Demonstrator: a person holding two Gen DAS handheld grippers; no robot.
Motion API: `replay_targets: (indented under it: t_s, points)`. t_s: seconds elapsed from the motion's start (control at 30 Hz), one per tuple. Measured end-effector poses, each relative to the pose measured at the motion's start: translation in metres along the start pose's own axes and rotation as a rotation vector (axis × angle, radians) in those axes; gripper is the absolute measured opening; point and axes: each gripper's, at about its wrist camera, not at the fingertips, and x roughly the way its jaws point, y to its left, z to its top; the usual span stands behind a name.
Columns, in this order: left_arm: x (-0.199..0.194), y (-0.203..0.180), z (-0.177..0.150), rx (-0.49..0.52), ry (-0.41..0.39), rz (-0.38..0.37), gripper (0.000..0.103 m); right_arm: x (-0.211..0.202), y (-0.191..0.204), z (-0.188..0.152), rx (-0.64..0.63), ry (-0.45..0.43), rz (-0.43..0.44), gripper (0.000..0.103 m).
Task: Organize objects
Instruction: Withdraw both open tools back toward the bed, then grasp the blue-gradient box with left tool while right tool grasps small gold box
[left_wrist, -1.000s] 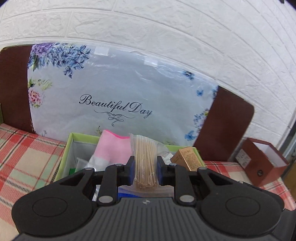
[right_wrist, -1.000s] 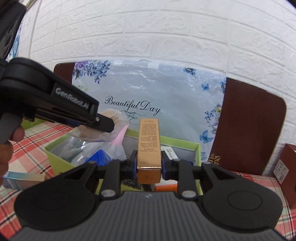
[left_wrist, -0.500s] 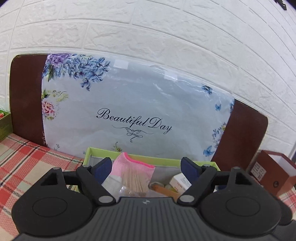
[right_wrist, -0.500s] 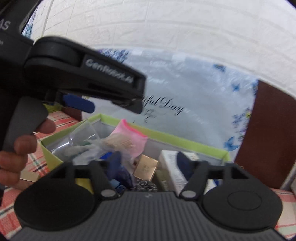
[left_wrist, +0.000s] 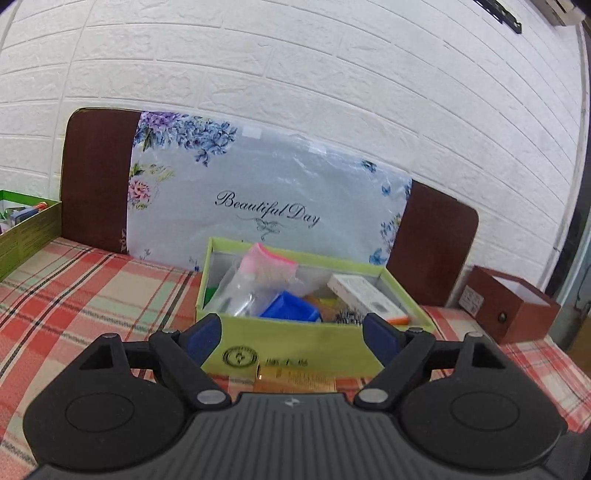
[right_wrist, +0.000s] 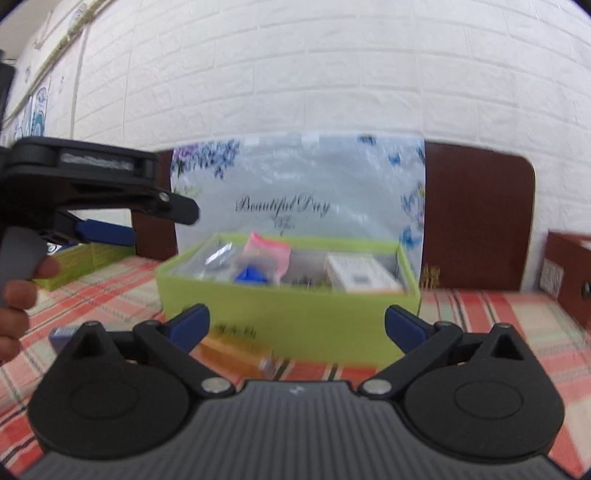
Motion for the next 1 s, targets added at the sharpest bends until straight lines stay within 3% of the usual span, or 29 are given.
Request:
replay_targets:
  t_s: [0.17,0.33,0.43,0.67,0.7,0.8,0.93,1.0]
  points:
    - [-0.03,0.012,-0.038,0.102,0.034,0.026,0.087,-0.015,0.019,-0.031,0.04,0.074,0.003,0.103]
    - [-0.032,0.034,-0.048,0.232,0.061,0.075,0.087,-0.027,0.028,-0.048,0.068,0.107,-0.005,0.103]
    - [-0.02,0.06,-0.039,0.218,0.074,0.11,0.087,-0.031,0.032,-0.052,0.054,0.117,-0.02,0.103]
    - [0.027,0.103,-0.041,0.175,0.192,0.168,0.086,-0.037,0.033,-0.057,0.062,0.097,-0.073,0.103]
    - [0.03,0.107,-0.042,0.152,0.199,0.162,0.084,-0.038,0.032,-0.057,0.063,0.094,-0.077,0.103]
    - [0.029,0.111,-0.046,0.092,0.218,0.094,0.05,-0.036,0.032,-0.058,0.065,0.1,-0.083,0.103]
    - [0.013,0.091,-0.053,0.12,0.226,0.039,0.037,-0.03,0.035,-0.057,0.044,0.135,-0.055,0.1]
    - [0.004,0.078,-0.06,0.122,0.244,0.0,0.036,-0.021,0.039,-0.054,0.022,0.147,-0.017,0.099]
